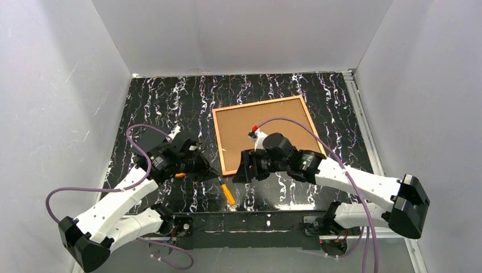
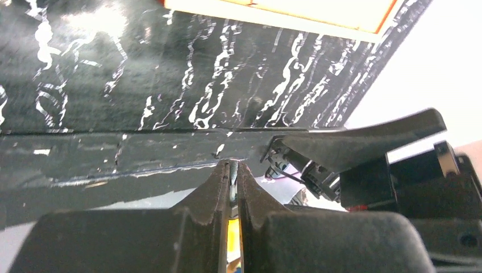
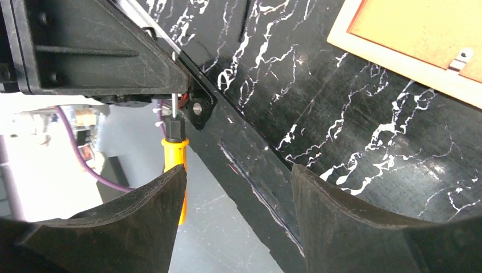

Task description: Take the photo out of the frame

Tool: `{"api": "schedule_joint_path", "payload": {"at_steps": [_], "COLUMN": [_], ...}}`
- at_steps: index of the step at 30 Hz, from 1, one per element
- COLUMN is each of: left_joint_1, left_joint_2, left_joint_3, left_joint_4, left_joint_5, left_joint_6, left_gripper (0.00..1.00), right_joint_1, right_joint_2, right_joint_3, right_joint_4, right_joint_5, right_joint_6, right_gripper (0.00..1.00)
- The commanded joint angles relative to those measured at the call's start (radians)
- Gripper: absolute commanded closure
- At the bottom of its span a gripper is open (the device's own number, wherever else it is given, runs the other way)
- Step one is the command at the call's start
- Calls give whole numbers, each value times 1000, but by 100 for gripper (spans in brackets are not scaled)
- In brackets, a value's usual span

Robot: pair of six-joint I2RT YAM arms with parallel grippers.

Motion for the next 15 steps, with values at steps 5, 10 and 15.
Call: {"api": "schedule_joint_path", "payload": {"at_steps": [5, 10, 15], "left_joint_1": [14, 33, 39], "left_joint_2": [-47, -97, -140], "left_joint_3": [-76, -152, -209], "left_joint_4": [-154, -83, -14], "left_joint_5": [-66, -56, -56], "left_joint_6": [-250, -403, -480], "left_gripper": [100, 100, 100], "right_joint_1": [159, 236, 272], "right_joint_2": [-100, -94, -45], "right_joint_3": [-30, -59, -66], "right_joint_4": [65, 152, 224], "right_joint_5": [271, 362, 380], "right_joint_6": [15, 38, 42], "right_gripper": [25, 28, 31]}}
